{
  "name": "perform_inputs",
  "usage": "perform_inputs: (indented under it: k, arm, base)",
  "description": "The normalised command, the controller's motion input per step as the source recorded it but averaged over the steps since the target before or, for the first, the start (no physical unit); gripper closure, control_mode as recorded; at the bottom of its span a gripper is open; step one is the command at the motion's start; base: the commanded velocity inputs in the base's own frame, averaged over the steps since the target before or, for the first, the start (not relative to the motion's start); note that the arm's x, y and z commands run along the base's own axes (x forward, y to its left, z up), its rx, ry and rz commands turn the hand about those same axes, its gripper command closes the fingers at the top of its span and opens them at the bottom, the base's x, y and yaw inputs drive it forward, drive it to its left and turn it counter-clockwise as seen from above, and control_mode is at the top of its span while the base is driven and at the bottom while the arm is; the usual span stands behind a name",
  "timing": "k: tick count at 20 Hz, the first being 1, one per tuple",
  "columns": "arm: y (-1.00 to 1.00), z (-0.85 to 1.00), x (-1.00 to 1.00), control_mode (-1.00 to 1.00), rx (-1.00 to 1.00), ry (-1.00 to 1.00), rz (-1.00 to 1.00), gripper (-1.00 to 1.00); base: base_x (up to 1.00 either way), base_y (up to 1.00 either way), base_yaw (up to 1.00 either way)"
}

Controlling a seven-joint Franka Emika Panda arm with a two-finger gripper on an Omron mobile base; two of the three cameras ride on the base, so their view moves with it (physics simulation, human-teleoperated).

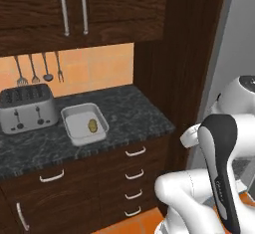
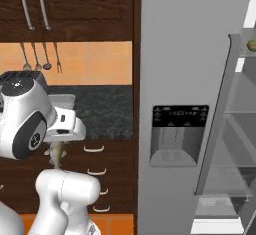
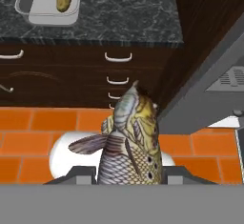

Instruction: Place one potato and one fish in each tupperware on the nearby counter, to pack two identical lunches.

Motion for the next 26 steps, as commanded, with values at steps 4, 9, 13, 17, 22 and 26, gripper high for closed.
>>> perform_inputs:
  k: [4,9,13,17,22,26]
  arm:
    - [0.00,0.00,0.00,1.00,0.00,0.00,0.00,1.00]
    - [0.00,0.00,0.00,1.00,0.00,0.00,0.00,1.00]
    - [0.00,0.00,0.00,1.00,0.00,0.00,0.00,1.00]
    - [0.00,0.00,0.00,1.00,0.00,0.00,0.00,1.00]
    - [0.17,-0.17,0.60,-1.00,0.00,0.00,0.00,1.00]
    - [0.36,-0.56,1.00,-1.00,0.00,0.00,0.00,1.00]
  base:
    - [0.09,1.00,0.00]
    - [0.56,0.77,0.01]
    - [0.78,0.29,0.05]
    - [0.63,0.00,0.07]
    - [0.00,0.00,0.00]
    - [0.00,0.00,0.00]
